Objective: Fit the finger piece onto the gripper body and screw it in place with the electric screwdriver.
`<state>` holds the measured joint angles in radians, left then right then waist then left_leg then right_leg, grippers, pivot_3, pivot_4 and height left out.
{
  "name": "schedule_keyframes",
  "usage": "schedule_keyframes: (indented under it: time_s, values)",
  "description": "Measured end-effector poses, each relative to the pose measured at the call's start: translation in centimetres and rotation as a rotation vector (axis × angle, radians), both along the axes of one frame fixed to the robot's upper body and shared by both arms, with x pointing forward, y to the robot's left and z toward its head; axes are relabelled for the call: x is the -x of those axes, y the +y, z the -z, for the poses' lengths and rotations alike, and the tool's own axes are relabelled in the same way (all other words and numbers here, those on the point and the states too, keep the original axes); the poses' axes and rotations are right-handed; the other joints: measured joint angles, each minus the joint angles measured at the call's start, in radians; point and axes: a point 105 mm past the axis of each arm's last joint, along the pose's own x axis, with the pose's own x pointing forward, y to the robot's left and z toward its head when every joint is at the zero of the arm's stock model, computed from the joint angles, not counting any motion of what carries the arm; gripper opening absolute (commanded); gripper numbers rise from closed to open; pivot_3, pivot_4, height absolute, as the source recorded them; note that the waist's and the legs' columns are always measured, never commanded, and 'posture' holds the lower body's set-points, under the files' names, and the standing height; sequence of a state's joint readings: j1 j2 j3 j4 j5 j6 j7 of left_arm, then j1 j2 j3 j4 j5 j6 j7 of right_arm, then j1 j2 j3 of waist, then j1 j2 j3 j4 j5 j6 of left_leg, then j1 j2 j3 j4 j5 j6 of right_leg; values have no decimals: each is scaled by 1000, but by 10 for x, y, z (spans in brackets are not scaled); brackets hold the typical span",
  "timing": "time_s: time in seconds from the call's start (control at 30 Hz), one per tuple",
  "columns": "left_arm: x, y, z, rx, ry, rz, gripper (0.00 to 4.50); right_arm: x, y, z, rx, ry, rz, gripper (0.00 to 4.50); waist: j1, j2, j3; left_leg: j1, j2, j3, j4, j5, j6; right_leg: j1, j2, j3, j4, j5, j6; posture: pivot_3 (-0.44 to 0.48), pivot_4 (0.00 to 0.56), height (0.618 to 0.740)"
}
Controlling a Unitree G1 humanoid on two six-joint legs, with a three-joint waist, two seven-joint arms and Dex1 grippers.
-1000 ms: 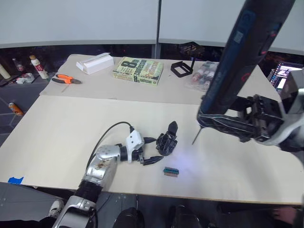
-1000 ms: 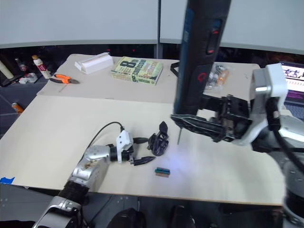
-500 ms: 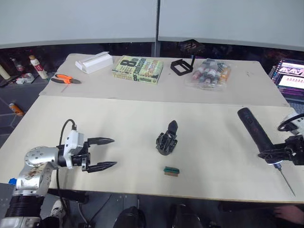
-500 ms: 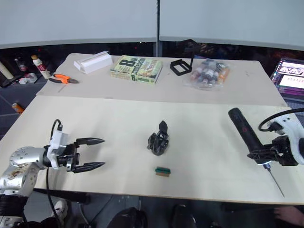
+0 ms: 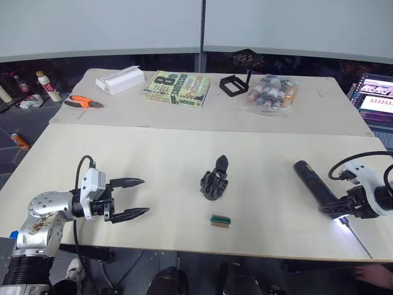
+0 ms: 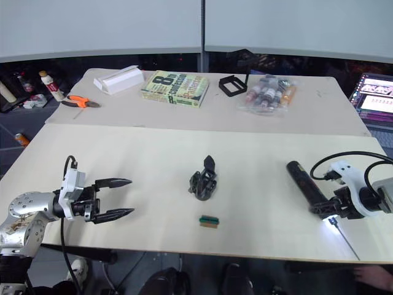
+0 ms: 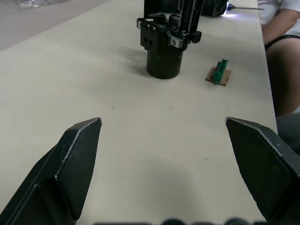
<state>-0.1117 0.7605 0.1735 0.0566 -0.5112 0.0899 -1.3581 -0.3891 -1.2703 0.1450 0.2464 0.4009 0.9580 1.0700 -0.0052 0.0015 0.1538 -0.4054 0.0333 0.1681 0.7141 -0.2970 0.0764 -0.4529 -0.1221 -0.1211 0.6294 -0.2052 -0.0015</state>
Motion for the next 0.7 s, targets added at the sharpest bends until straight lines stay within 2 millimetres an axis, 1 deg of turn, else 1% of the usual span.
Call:
schedule_keyframes:
  time_s: [0.13,0.2,0.23,0.27,0.3,0.33,0.4,0.47,0.53,0.57,0.6,0.7]
  values:
    - [-2,7,1,-19,6,-56,4500,1,-6,-8,-17,-76,-19,4469,3,0,0,0,0,0,0,0,0,0,0,0,0,0,0,0,150,740]
    - [-3,16,2,-47,8,-110,4500,1,-3,-23,-63,-190,-101,4469,4,0,0,0,0,1,0,0,0,0,1,0,0,0,0,0,150,740]
    - [-5,21,2,-63,5,-141,4500,0,5,-35,-120,-296,-193,4469,5,0,0,1,0,0,0,0,0,1,2,0,0,0,0,0,150,740]
    - [-6,28,2,-74,8,-174,4500,1,19,-48,-171,-408,-316,4469,6,-1,0,3,1,0,0,1,-1,5,6,1,-2,-1,2,0,150,740]
    - [-8,33,2,-82,3,-208,4500,4,29,-58,-178,-508,-428,4469,5,-1,0,7,2,0,-2,1,-2,10,7,0,-3,-4,7,0,150,740]
    - [-9,41,2,-98,0,-244,4500,7,37,-66,-167,-607,-513,4469,5,-1,0,10,2,-1,-2,1,-2,13,7,0,-4,-5,9,0,150,740]
    - [-9,53,3,-132,-11,-299,4500,13,46,-75,-142,-725,-601,4469,5,-1,0,13,2,-1,-3,0,-3,15,7,2,-4,-6,9,0,150,740]
    - [-9,64,3,-156,-23,-343,4500,22,60,-76,-145,-801,-699,4469,6,-2,0,15,2,-1,-4,-2,-8,16,6,2,-3,-6,8,0,150,740]
    - [-8,70,3,-177,-45,-365,4500,36,76,-68,-158,-831,-811,4469,8,-2,0,15,3,-2,-4,-2,-7,16,5,3,-3,-6,7,0,150,740]
    - [-9,73,3,-180,-51,-380,4500,40,82,-64,-172,-850,-847,4469,11,-2,0,15,2,-2,-4,-2,-6,16,5,3,-2,-3,2,0,150,740]
    - [-9,74,3,-182,-53,-385,4500,42,85,-62,-179,-854,-858,4469,12,-2,0,15,2,-2,-3,-2,-6,16,5,3,-2,-2,-1,0,150,740]
    - [-9,75,1,-197,-88,-398,4500,49,92,-50,-199,-870,-882,4469,15,-2,0,15,2,-2,-3,-2,-6,16,4,2,-3,-1,-1,0,150,740]
